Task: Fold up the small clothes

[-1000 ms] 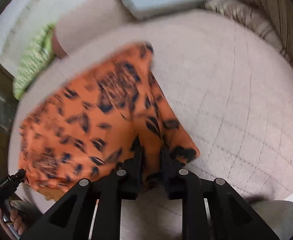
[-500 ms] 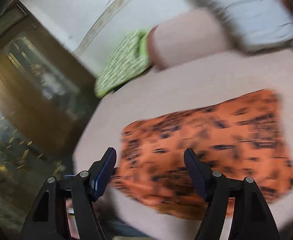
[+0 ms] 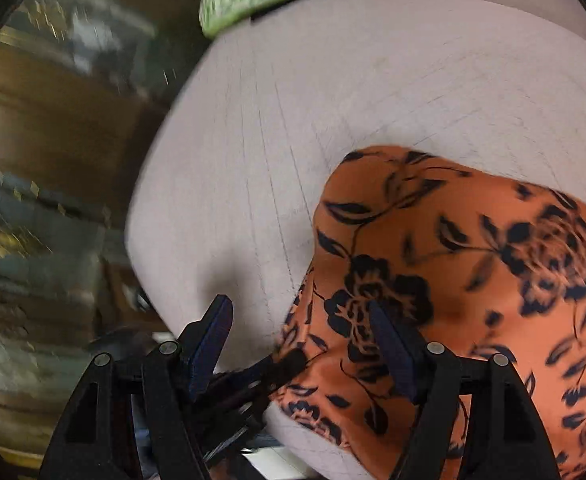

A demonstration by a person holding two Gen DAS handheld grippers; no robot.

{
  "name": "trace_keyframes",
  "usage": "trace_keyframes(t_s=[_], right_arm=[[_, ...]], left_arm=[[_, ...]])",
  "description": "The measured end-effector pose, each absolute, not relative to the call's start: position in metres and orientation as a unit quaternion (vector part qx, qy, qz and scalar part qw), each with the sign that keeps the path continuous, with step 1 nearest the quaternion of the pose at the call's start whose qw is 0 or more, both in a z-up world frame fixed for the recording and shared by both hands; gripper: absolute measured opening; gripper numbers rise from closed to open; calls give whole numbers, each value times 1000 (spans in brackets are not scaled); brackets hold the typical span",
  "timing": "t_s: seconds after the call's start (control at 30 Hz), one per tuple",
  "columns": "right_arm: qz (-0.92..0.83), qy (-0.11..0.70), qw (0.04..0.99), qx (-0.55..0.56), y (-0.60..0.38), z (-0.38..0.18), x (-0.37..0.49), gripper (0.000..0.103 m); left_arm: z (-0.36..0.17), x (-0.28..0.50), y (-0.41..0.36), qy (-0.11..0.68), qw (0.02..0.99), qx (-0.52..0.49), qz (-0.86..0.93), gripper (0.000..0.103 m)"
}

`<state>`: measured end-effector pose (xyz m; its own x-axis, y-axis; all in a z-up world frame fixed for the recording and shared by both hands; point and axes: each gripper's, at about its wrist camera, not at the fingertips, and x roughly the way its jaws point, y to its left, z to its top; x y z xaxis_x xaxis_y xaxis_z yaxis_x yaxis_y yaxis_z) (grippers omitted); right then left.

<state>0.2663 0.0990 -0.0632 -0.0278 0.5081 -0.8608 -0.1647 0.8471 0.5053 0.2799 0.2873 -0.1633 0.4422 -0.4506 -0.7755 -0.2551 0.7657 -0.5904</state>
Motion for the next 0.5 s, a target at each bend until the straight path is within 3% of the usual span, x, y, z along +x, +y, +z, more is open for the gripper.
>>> trace_keyframes(t_s=[0.3,0.37,0.43,0.5], right_arm=[[236,731,638,61,149,-110,276,64],[216,739,637,17,162,-119,279,53],[201,743,638,-11,167,-127,281,31],[191,745,640,-11,162,-128,282,21]], left_arm=[[-152,275,289,497,789,-350,-91,10],[-153,277,287,498,790,-346,-91,10],[-153,276,290,498,790,-347,-90,9],[-150,275,292,493,788,-355,-97,9]])
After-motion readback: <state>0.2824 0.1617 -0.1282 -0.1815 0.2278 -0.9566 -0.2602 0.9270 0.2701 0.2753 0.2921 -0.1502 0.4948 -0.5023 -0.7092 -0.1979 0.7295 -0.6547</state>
